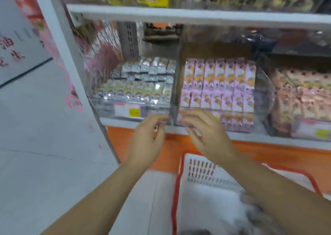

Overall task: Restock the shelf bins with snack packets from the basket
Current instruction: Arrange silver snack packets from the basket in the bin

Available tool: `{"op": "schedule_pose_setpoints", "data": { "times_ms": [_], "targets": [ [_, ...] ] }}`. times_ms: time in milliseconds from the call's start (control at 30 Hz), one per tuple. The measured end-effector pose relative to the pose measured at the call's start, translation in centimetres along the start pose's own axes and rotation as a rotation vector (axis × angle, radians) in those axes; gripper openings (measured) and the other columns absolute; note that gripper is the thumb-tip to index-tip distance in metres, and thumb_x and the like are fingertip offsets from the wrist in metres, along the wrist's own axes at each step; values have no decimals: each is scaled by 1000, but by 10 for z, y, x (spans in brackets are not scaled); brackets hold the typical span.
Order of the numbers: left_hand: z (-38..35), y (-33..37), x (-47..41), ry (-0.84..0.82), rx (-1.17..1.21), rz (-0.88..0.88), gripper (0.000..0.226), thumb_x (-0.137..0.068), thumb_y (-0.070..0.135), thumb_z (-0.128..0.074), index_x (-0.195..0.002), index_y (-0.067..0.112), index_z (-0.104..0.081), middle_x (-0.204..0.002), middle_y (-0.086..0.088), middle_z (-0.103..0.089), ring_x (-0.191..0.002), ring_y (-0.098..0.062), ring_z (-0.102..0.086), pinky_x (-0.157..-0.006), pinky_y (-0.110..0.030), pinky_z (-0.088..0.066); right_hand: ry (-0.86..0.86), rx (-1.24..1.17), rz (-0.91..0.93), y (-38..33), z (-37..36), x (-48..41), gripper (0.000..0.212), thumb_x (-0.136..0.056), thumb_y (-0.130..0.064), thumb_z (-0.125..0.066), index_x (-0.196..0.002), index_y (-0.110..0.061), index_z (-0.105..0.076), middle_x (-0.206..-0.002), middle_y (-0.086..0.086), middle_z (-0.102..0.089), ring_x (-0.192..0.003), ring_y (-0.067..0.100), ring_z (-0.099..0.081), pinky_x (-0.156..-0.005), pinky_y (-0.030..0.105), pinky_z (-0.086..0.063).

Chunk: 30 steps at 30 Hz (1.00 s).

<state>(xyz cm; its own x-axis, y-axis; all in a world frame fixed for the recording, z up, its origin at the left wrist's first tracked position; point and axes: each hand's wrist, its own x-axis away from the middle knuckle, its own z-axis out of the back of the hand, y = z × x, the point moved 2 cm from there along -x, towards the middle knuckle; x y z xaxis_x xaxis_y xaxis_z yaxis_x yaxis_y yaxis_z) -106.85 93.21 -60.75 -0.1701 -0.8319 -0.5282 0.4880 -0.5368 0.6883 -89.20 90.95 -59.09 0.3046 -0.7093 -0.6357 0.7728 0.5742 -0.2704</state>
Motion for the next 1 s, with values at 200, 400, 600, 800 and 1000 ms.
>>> {"op": "schedule_pose_setpoints", "data": {
  "times_ms": [200, 400, 600, 800, 1000],
  "targets": [
    [-77, -24, 78, -347, -36, 158, 32, -83, 8, -47, -108, 11, -68, -107, -2, -65, -98, -14, -59, -86, -8, -34, -320, -70, -366, 37, 6, 112, 20, -94, -24, -51, -101, -17, -69, -93, -5, -69, -83, 11, -62, -77, 29, -50],
    [-125, -51, 109, -583, -178, 252, 41, -92, 5, -50, -130, 19, -54, -142, 0, -39, -132, -19, -38, -106, -22, -27, -774, -7, -795, 96, 5, 220, 25, -95, -25, -53, -118, -21, -62, -110, -5, -66, -97, 11, -62, -90, 28, -48],
    [-148, -55, 125, -545, -205, 273, 43, -93, 5, -47, -131, 22, -51, -157, 12, -14, -143, -11, -21, -106, -33, -40, -1242, 56, -953, 118, -14, 307, 34, -93, -22, -49, -126, -20, -54, -128, 2, -55, -111, 19, -56, -83, 25, -44],
    [-151, -57, 124, -488, -156, 301, 41, -89, -3, -46, -120, 21, -59, -155, 13, -22, -142, -5, -22, -104, -21, -34, -1341, 281, -777, 113, -36, 338, 26, -93, -24, -45, -115, -17, -56, -119, 4, -61, -107, 22, -59, -71, 24, -37],
    [-151, -61, 127, -488, -161, 298, 39, -88, -3, -47, -115, 22, -60, -155, 13, -22, -142, -8, -23, -103, -26, -41, -1048, 7, -1010, 104, -43, 308, 28, -93, -40, -47, -75, -20, -52, -73, -3, -55, -65, 14, -53, -57, 24, -37]
  ]
}}
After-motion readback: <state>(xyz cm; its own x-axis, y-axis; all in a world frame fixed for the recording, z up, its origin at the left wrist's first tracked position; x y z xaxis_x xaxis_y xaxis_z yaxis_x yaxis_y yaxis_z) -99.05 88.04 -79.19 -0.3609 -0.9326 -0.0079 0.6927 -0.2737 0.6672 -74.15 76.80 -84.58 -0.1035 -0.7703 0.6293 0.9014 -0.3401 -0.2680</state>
